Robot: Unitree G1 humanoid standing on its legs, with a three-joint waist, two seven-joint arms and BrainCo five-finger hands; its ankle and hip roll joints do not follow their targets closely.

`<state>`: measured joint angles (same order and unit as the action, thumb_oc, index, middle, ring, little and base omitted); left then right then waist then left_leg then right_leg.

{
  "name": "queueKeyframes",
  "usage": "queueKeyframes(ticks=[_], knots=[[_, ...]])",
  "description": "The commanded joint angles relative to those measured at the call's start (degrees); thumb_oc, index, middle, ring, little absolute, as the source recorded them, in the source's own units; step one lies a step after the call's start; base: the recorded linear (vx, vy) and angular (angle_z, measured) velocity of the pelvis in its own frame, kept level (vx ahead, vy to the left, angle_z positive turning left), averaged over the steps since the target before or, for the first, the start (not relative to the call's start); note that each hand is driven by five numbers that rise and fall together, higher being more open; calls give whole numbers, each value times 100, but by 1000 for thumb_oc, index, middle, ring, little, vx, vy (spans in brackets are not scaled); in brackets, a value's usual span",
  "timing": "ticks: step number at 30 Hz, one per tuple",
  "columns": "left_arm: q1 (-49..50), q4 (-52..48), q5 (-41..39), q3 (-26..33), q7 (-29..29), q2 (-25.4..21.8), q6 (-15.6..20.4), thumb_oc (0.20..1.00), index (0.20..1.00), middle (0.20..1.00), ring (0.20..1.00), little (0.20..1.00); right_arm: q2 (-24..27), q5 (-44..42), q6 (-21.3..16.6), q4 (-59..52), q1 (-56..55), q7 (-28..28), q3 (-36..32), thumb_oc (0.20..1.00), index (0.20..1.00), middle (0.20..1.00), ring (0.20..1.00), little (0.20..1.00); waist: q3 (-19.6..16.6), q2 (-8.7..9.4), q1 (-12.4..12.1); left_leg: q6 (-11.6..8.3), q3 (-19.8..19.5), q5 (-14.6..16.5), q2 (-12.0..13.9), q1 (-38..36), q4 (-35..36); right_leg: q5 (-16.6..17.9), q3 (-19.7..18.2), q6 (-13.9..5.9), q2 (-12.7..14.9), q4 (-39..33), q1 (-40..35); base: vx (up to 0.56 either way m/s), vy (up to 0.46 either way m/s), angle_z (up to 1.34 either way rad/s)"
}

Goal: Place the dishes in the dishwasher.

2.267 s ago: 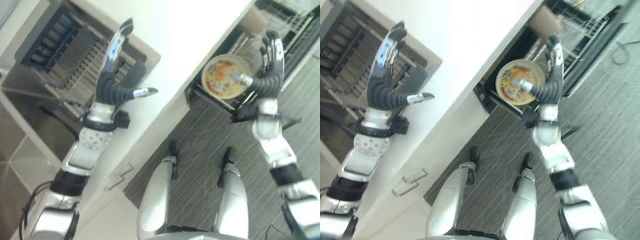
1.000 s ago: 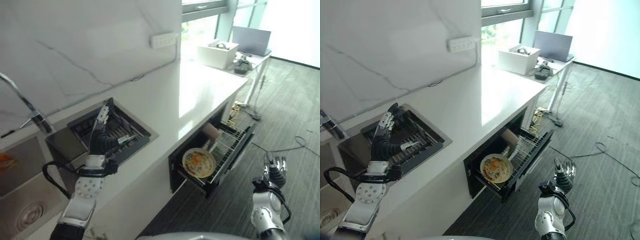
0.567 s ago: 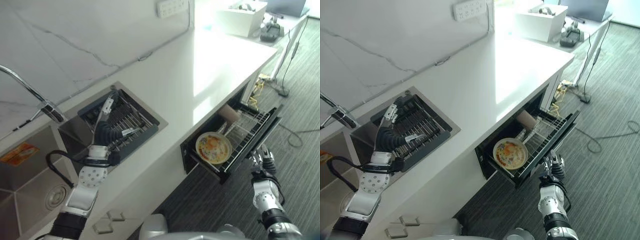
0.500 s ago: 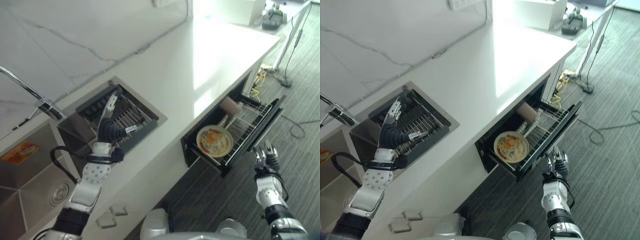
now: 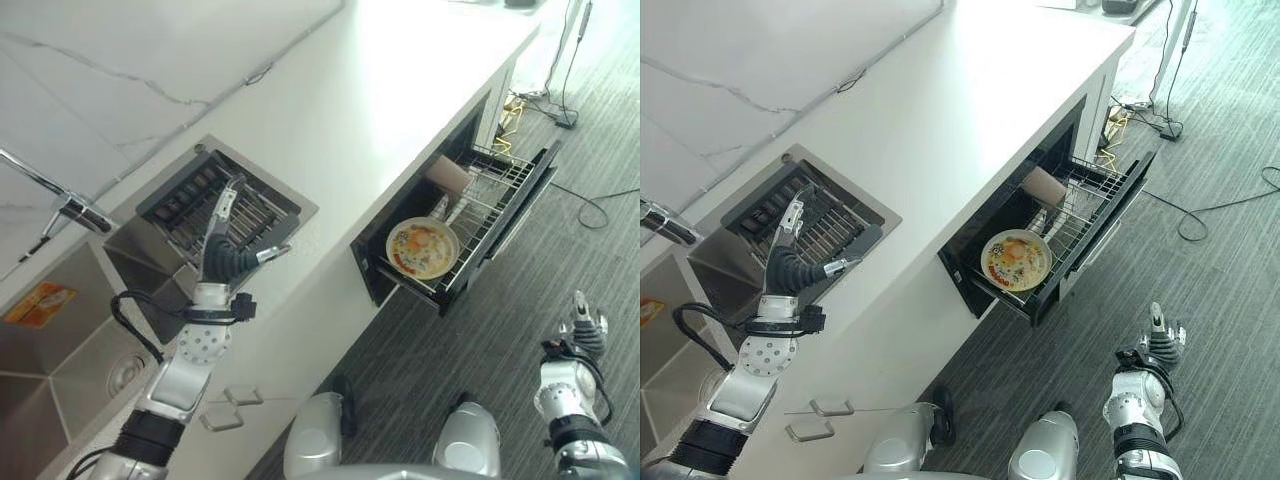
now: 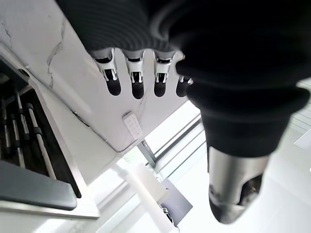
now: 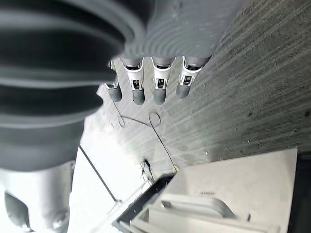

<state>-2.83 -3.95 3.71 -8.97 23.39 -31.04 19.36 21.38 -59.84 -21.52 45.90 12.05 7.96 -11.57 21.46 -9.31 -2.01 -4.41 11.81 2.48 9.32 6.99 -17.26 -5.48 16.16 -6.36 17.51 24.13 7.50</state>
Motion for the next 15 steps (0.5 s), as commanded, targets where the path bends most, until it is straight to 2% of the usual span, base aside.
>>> queueKeyframes(ticks=[1,3,5,8,11,15], knots=[[-112,-479,44,137,6,-321,178,1000,1000,1000,1000,1000,310,6,222,-43,472,-807,204,1000,1000,1000,1000,1000,-83,31,-157,44,-391,-349,-241,289,84,-381,-119,131,-235,772,259,-131,-114,0],[-266,-440,21,81,-1,-413,220,1000,1000,1000,1000,1000,469,-241,489,-12,764,-1266,319,1000,1000,1000,1000,1000,-3,68,-214,57,-430,-325,-257,467,-13,-397,-133,131,-216,874,425,-173,-105,6],[-478,-414,9,35,-17,-527,338,1000,1000,1000,1000,1000,608,-685,1060,73,1142,-2074,425,1000,1000,1000,1000,1000,142,140,-313,80,-491,-297,-275,735,-152,-419,-139,117,-187,1054,695,-193,-119,7],[-727,-375,-9,-25,-51,-629,384,1000,1000,1000,1000,1000,736,-798,1428,217,1530,-2721,553,1000,1000,1000,1000,1000,278,223,-402,101,-552,-249,-300,967,-273,-460,-145,84,-153,1222,940,-166,-99,-1],[-954,-325,-40,-67,-65,-710,438,1000,1000,1000,1000,1000,863,-729,1699,242,1953,-3135,768,1000,1000,1000,1000,1000,396,262,-490,129,-594,-279,-317,1181,-327,-423,-138,46,-137,1304,1171,-145,-33,0],[-1219,-261,-29,-96,8,-846,605,1000,1000,1000,1000,1000,915,-956,1873,81,2602,-3199,1032,1000,1000,1000,1000,1000,503,292,-630,219,-619,-297,-382,1428,-332,-351,-138,-18,-114,1315,1445,-116,6,4]])
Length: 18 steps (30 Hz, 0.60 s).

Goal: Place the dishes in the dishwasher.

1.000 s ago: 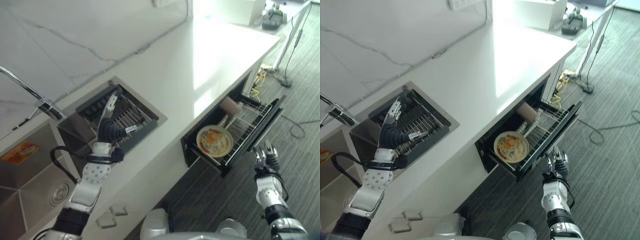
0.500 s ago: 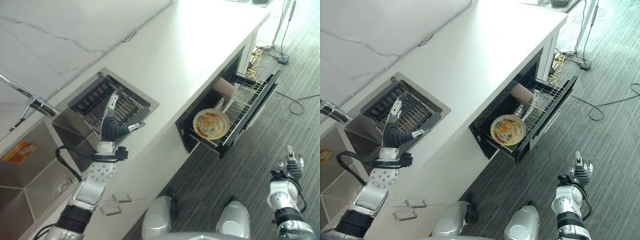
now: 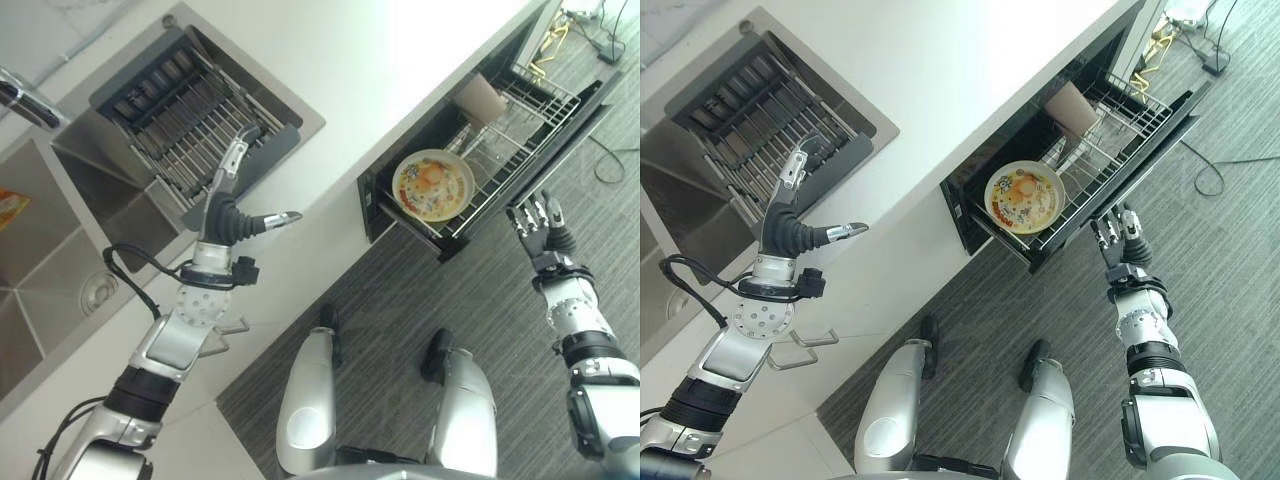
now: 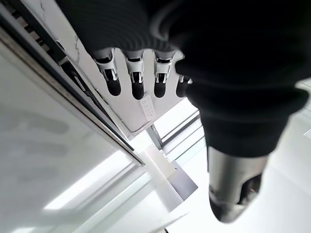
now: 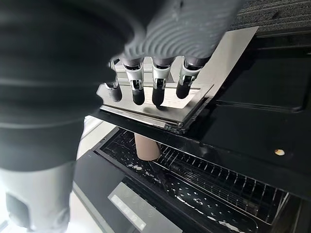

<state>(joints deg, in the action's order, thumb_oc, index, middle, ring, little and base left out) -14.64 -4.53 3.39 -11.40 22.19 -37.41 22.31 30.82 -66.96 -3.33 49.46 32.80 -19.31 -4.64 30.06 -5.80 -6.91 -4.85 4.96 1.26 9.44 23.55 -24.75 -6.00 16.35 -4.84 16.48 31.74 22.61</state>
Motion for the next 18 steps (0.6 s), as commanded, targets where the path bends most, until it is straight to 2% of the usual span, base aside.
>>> queueKeyframes(ticks=[1,10,18], knots=[[-89,-180,-6,140,149,-233,335,1000,1000,1000,1000,1000,-33,-301,73,-294,601,-496,357,1000,1000,1000,1000,1000,-353,-53,-155,269,67,-174,-400,-189,415,-291,-153,-177,-11,546,-33,-114,-22,11],[-392,-62,78,142,249,-365,471,1000,1000,1000,1000,1000,-42,-44,-10,-475,1415,-512,766,1000,1000,1000,1000,1000,-297,-47,-458,332,-110,-234,-573,69,446,-232,-50,-211,11,473,82,13,25,9],[-474,-32,-22,160,35,-588,483,1000,1000,1000,1000,1000,-121,31,-34,-783,1821,-358,1048,1000,1000,1000,1000,1000,-322,198,-649,323,-241,-239,-584,22,506,125,3,-344,-44,-339,-380,87,-17,17]])
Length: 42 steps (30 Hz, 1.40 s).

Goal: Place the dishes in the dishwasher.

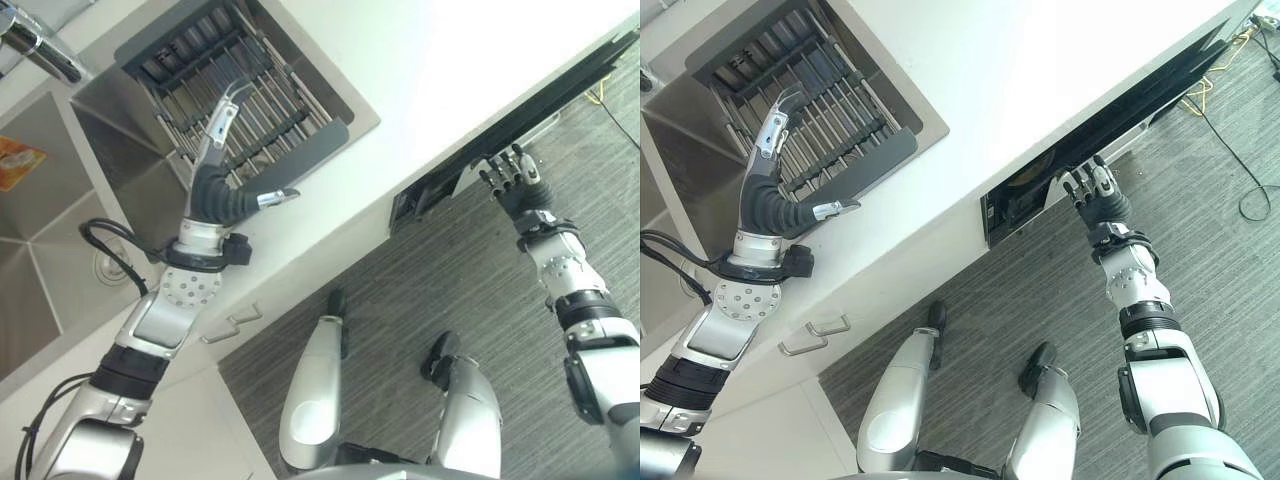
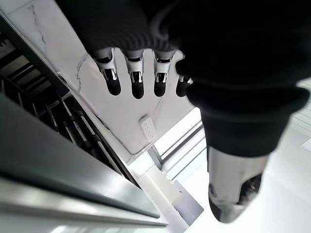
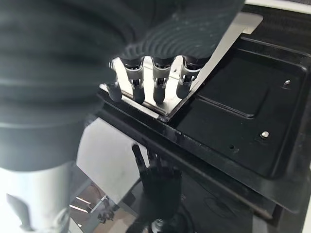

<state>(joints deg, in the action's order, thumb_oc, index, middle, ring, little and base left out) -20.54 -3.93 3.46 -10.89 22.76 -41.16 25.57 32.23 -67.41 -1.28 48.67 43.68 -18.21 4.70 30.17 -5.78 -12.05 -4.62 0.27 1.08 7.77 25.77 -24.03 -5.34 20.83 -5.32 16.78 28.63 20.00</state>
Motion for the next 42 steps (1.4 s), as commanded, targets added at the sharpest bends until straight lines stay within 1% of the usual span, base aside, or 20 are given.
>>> queueKeyframes(ticks=[1,2,3,8,12,13,16,19,21,24,25,26,27,30,32,34,35,36,39,42], knots=[[85,-69,-68,94,-31,-254,143,1000,1000,1000,1000,1000,-269,63,-257,-670,796,-471,138,1000,1000,1000,1000,1000,-334,214,-149,295,222,-216,-418,-210,439,109,-436,-317,-73,-151,-187,100,8,7],[42,-35,-85,69,-33,-285,129,1000,1000,1000,1000,1000,-274,35,-269,-638,889,-460,161,1000,1000,1000,1000,1000,-336,245,-168,291,213,-202,-423,-216,430,189,-427,-356,-56,-300,-252,115,3,5],[-43,16,-131,52,-39,-370,89,1000,1000,1000,1000,1000,-266,0,-280,-532,1114,-395,195,1000,1000,1000,1000,1000,-353,315,-217,274,215,-177,-441,-224,446,350,-410,-439,-25,-642,-392,110,11,5],[-275,78,-252,26,-40,-640,31,1000,1000,1000,1000,1000,-175,-242,-416,-285,1573,-302,252,1000,1000,1000,1000,1000,-367,472,-349,223,241,-118,-431,-98,380,653,-330,-556,47,-1268,-681,60,1,8],[-306,40,-351,54,-90,-792,19,1000,1000,1000,1000,1000,-70,-344,-375,-181,1666,-316,229,1000,1000,1000,1000,1000,-379,581,-455,168,209,-125,-407,-52,408,738,-233,-603,30,-1574,-903,15,-64,14],[-327,53,-394,82,-148,-852,46,1000,1000,1000,1000,1000,-67,-313,-363,-179,1634,-307,223,1000,1000,1000,1000,1000,-384,640,-499,141,184,-138,-398,-35,420,781,-187,-621,19,-1700,-1002,3,-143,5],[-317,50,-464,164,-262,-937,115,1000,1000,1000,1000,1000,-79,-294,-403,-190,1495,-283,226,1000,1000,1000,1000,1000,-386,714,-559,103,150,-158,-361,-27,433,821,-102,-643,-2,-1845,-1149,-12,-127,12],[-304,87,-552,257,-425,-979,236,1000,1000,1000,1000,1000,-175,-156,-374,-207,1301,-233,201,1000,1000,1000,1000,1000,-436,815,-596,52,153,-176,-295,-106,493,861,-31,-674,-37,-2053,-1375,-51,-118,2],[-223,79,-501,294,-405,-935,293,1000,1000,1000,1000,1000,-266,-145,-368,-252,1065,-231,216,1000,1000,1000,1000,1000,-497,862,-585,31,172,-189,-260,-210,565,857,-32,-677,-71,-2154,-1514,-74,-89,-3],[-18,48,-318,404,-353,-738,355,1000,1000,1000,1000,1000,-469,-33,-329,-406,327,-89,139,1000,1000,1000,1000,1000,-645,915,-500,10,228,-245,-195,-433,735,873,-23,-676,-92,-2298,-1712,-54,-28,-9],[103,35,-246,452,-322,-673,398,1000,1000,1000,1000,1000,-513,-46,-341,-446,19,-24,99,1000,1000,1000,1000,1000,-692,915,-471,-14,254,-209,-153,-529,766,844,-18,-683,-94,-2317,-1791,-37,5,-12],[250,15,-162,523,-292,-571,433,1000,1000,1000,1000,1000,-578,-9,-386,-412,-380,-43,-20,1000,1000,1000,1000,1000,-770,912,-415,-15,298,-250,-120,-640,859,862,-4,-686,-88,-2354,-1855,-14,24,-11],[572,-38,-38,684,-211,-420,495,1000,1000,1000,1000,1000,-723,-165,-448,-373,-1204,-98,-310,1000,1000,1000,1000,1000,-967,908,-299,-45,398,-285,-42,-922,1066,843,34,-713,-99,-2441,-2046,-11,37,-9],[926,-114,114,824,-158,-198,541,1000,1000,1000,1000,1000,-850,-239,-565,-314,-1867,-99,-537,1000,1000,1000,1000,1000,-1174,889,-187,-78,476,-318,25,-1205,1264,849,60,-745,-96,-2521,-2184,13,30,-9],[1313,-160,238,1063,-151,3,607,1000,1000,1000,1000,1000,-922,-239,-493,-141,-2437,-181,-891,1000,1000,1000,1000,1000,-1402,869,-39,-123,547,-377,111,-1499,1474,822,37,-746,-123,-2563,-2316,35,55,-16],[1516,-205,285,1203,-144,112,621,1000,1000,1000,1000,1000,-954,-141,-429,-89,-2755,-161,-1070,1000,1000,1000,1000,1000,-1547,851,51,-152,586,-419,161,-1649,1607,797,17,-739,-137,-2572,-2359,20,74,-17],[1710,-230,358,1350,-70,240,644,1000,1000,1000,1000,1000,-997,-17,-316,-42,-3119,-101,-1272,1000,1000,1000,1000,1000,-1693,815,163,-184,644,-457,220,-1818,1746,757,-9,-727,-146,-2568,-2412,1,97,-17],[1797,-254,370,1412,-61,295,652,1000,1000,1000,1000,1000,-1031,104,-303,-25,-3267,-99,-1336,1000,1000,1000,1000,1000,-1746,789,197,-198,666,-475,242,-1896,1809,731,-9,-719,-146,-2556,-2437,-34,124,-16],[1992,-323,516,1620,165,533,521,1000,1000,1000,1000,1000,-1222,415,-212,297,-3844,37,-1551,1000,1000,1000,1000,1000,-1938,662,392,-261,726,-568,365,-2282,2137,583,-27,-641,-210,-2459,-2564,-51,75,-8],[2117,-330,403,1731,335,629,184,1000,1000,1000,1000,1000,-1451,482,-183,681,-4127,133,-1674,1000,1000,1000,1000,1000,-2072,525,507,-329,694,-687,473,-2564,2429,443,-88,-526,-367,-2413,-2692,-43,30,2]])
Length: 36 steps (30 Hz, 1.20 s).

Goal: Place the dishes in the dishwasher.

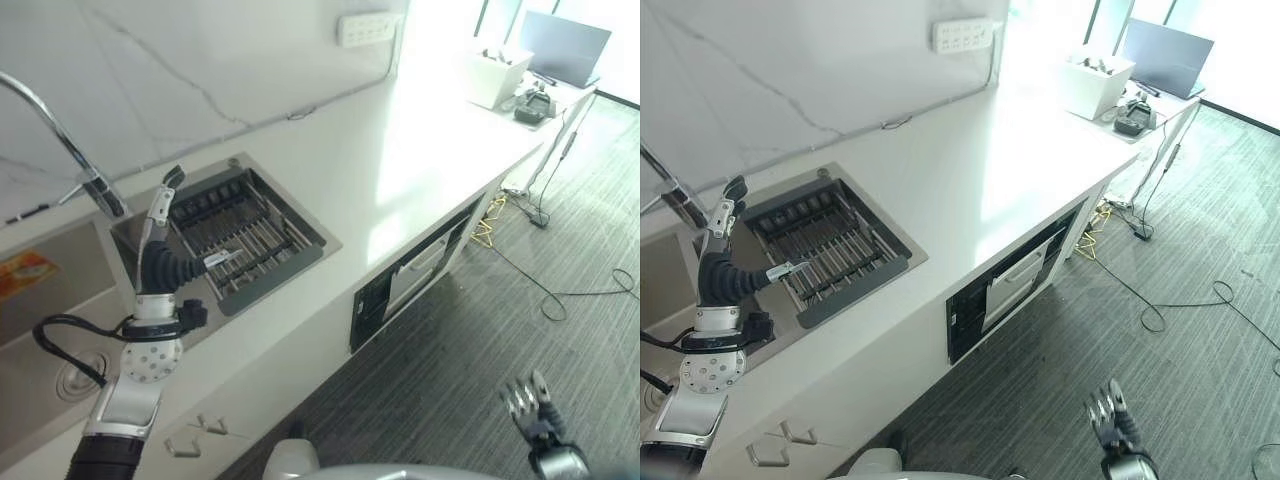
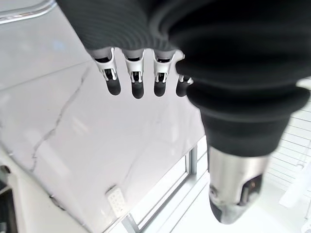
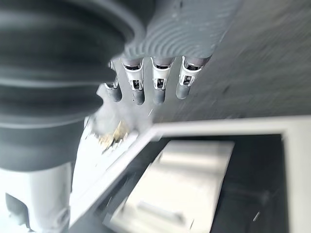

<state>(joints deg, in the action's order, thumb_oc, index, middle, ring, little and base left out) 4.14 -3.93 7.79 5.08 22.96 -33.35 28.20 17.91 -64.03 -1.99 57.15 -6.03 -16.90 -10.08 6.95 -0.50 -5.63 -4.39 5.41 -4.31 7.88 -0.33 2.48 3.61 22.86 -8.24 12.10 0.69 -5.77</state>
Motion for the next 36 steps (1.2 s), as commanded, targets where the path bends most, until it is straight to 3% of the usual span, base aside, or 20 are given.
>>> queueKeyframes(ticks=[1,6,11,14,15,16,18,21,22,24,25,27,31,34,35,36], knots=[[-301,-304,-32,160,526,-107,-251,1000,1000,1000,1000,1000,-138,211,-113,-50,766,63,-194,1000,1000,1000,1000,1000,223,-70,-102,-389,125,-210,504,-39,-126,-534,-334,-164,9,432,-155,-65,32,10],[-5,-326,-64,365,1417,106,-666,1000,1000,1000,1000,1000,-261,393,-135,194,774,217,-128,1000,1000,1000,1000,1000,234,-244,-227,-535,-245,-491,586,-45,51,-804,-363,85,-277,655,-240,-102,4,30],[439,-129,-900,679,1566,392,-558,1000,1000,1000,1000,1000,-254,230,-191,190,1027,155,24,1000,1000,1000,1000,1000,362,-320,-640,-588,-644,-689,516,189,-26,-970,-120,243,-432,845,-353,-84,-85,127],[818,251,-1757,991,1878,688,135,1000,1000,1000,1000,1000,-276,161,-151,210,1146,167,122,1000,1000,1000,1000,1000,434,-370,-941,-575,-944,-859,397,254,-67,-1079,85,304,-436,1018,-397,-68,-79,66],[919,486,-2578,1143,1754,888,484,1000,1000,1000,1000,1000,-297,157,-131,263,1159,132,159,1000,1000,1000,1000,1000,452,-375,-1061,-577,-1076,-892,327,253,-75,-1165,145,318,-428,1108,-423,-14,-119,81],[990,982,-3694,1355,1142,1163,1022,1000,1000,1000,1000,1000,-326,108,-129,341,1185,109,156,1000,1000,1000,1000,1000,469,-380,-1178,-581,-1237,-952,259,293,-101,-1203,204,324,-429,1162,-461,21,-181,69],[1076,1590,-4082,1556,427,1441,1122,1000,1000,1000,1000,1000,-399,66,-84,432,1212,58,121,1000,1000,1000,1000,1000,490,-383,-1294,-590,-1407,-1059,198,286,-81,-1199,282,312,-453,1194,-524,49,-172,48],[1191,2438,-4154,1324,-479,1687,656,1000,1000,1000,1000,1000,-450,-121,-83,452,1240,58,213,1000,1000,1000,1000,1000,513,-422,-1392,-618,-1536,-1248,155,288,-15,-1230,361,339,-538,1207,-593,28,-113,40],[1252,2885,-4106,1179,-942,1798,321,1000,1000,1000,1000,1000,-461,-183,-114,453,1269,54,246,1000,1000,1000,1000,1000,528,-451,-1417,-620,-1563,-1284,132,293,-10,-1230,386,342,-552,1212,-601,-7,-68,31],[1284,3582,-3925,881,-1553,1915,225,1000,1000,1000,1000,1000,-474,-291,-140,434,1304,63,266,1000,1000,1000,1000,1000,549,-472,-1407,-607,-1545,-1277,114,277,15,-1197,413,325,-547,1225,-575,-22,-57,19],[1326,3947,-3838,511,-1814,1908,-17,1000,1000,1000,1000,1000,-419,-492,-144,412,1319,77,323,1000,1000,1000,1000,1000,563,-489,-1376,-601,-1508,-1270,124,278,18,-1185,403,331,-542,1222,-539,0,0,0],[1288,4697,-3756,169,-2233,2041,-62,1000,1000,1000,1000,1000,-363,-568,-126,424,1346,106,355,1000,1000,1000,1000,1000,578,-513,-1277,-574,-1439,-1225,136,336,-56,-1109,358,308,-513,1194,-444,-23,32,-8],[1053,5674,-3587,-113,-2937,2177,-606,1000,1000,1000,1000,1000,-293,-324,-32,644,1247,72,343,1000,1000,1000,1000,1000,612,-517,-937,-554,-1143,-1070,193,363,-172,-1073,194,288,-434,1167,-277,35,102,-24],[922,6017,-3588,-208,-3386,2207,-1636,1000,1000,1000,1000,1000,-245,10,107,839,1071,-7,300,1000,1000,1000,1000,1000,614,-513,-692,-548,-942,-942,225,338,-239,-1019,40,256,-400,1084,-232,108,92,-70],[873,6169,-3477,-224,-3466,2197,-1763,1000,1000,1000,1000,1000,-244,128,142,879,1038,-28,289,1000,1000,1000,1000,1000,613,-505,-628,-556,-896,-926,239,331,-254,-1002,-2,248,-393,1065,-215,167,116,-53],[714,6476,-3567,-305,-4054,2219,-2386,1000,1000,1000,1000,1000,-253,387,263,921,929,13,326,1000,1000,1000,1000,1000,598,-478,-408,-554,-727,-815,276,264,-224,-947,-112,221,-366,978,-173,199,137,-49]])
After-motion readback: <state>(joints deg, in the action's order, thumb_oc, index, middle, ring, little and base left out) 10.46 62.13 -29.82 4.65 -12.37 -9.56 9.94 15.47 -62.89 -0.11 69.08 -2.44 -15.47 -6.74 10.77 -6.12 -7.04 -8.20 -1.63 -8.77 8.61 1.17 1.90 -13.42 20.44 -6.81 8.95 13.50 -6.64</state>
